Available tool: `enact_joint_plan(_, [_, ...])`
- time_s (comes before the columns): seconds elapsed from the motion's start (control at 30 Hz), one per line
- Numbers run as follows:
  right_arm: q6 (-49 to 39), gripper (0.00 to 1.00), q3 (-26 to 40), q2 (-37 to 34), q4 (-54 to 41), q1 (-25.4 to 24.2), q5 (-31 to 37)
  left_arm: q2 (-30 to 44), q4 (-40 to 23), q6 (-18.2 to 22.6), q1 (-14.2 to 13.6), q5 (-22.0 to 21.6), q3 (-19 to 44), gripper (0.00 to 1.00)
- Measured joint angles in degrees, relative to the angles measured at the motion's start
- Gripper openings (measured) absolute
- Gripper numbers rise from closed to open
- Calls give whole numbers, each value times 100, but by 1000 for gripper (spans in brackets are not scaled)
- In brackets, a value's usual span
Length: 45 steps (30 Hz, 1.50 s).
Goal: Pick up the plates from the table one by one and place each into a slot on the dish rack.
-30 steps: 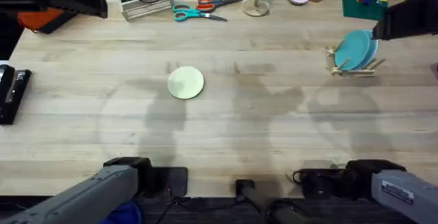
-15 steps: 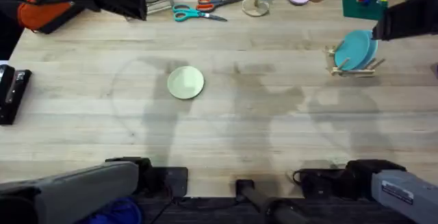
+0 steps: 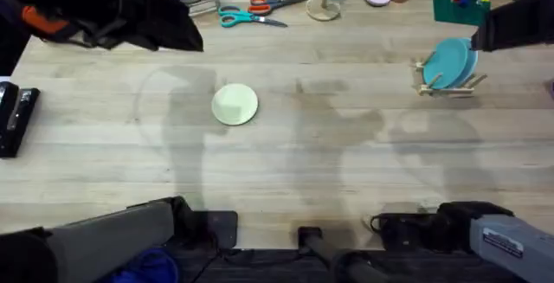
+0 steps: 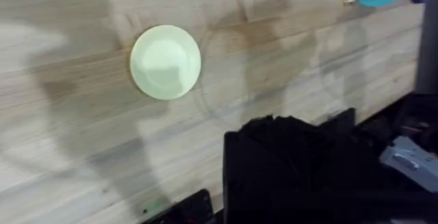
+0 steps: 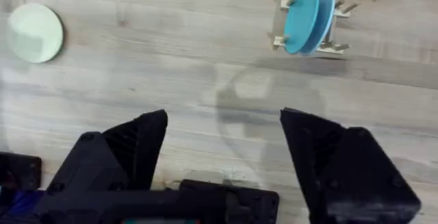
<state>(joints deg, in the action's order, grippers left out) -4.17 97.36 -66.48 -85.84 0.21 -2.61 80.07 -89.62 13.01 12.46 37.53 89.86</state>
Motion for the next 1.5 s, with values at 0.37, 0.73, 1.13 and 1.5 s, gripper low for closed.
enact_joint_plan(0.37, [-15, 995, 0, 0, 0, 0, 0, 0, 781, 482, 718, 890, -1548, 43])
enact_joint_plan(0.73, [-17, 994, 0, -2, -2, 0, 0, 0, 1302, 560, 901, 1072, -2352, 41])
enact_joint_plan(1.13, [-17, 993, 0, 0, -2, 0, 0, 601, 1467, 794, 901, 1234, -2533, 42])
enact_joint_plan(1.5, [-13, 993, 0, 0, -2, 0, 0, 1633, 1673, 1224, 901, 1309, -2533, 44])
